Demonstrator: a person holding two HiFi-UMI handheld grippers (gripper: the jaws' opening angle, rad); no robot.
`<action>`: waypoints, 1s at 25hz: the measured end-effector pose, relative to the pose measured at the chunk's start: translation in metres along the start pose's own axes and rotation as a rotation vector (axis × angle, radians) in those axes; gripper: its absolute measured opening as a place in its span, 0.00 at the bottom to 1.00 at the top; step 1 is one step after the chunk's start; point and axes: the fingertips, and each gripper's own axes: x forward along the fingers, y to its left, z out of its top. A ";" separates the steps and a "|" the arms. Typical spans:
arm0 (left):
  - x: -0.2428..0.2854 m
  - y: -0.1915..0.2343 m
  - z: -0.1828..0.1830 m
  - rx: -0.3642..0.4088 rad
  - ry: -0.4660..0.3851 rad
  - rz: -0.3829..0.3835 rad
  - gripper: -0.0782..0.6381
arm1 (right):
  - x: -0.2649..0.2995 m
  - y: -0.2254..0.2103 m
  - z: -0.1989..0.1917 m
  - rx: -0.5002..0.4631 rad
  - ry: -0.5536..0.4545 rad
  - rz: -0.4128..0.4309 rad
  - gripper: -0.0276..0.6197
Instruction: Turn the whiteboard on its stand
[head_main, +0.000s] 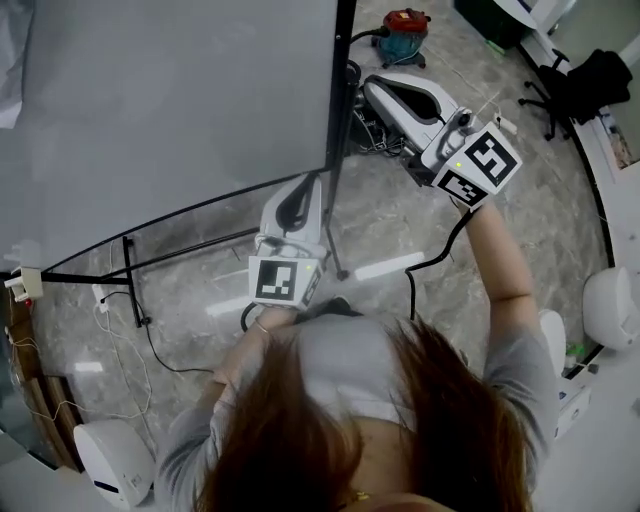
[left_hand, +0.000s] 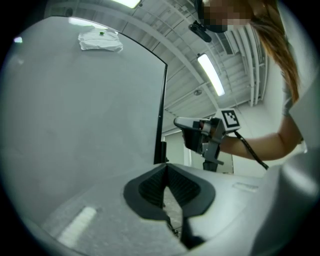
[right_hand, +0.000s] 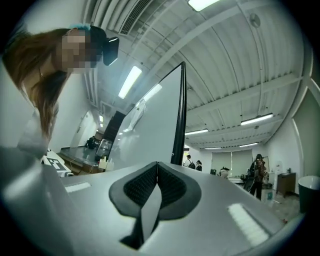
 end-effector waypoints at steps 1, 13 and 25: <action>0.004 0.001 0.001 0.005 0.000 0.010 0.11 | 0.004 -0.003 -0.002 -0.014 0.010 0.022 0.05; 0.018 0.024 -0.004 0.010 0.012 0.010 0.11 | 0.069 -0.035 -0.019 0.116 0.078 0.262 0.43; 0.049 0.017 -0.014 0.025 0.056 -0.057 0.11 | 0.094 -0.019 -0.037 0.166 0.109 0.541 0.23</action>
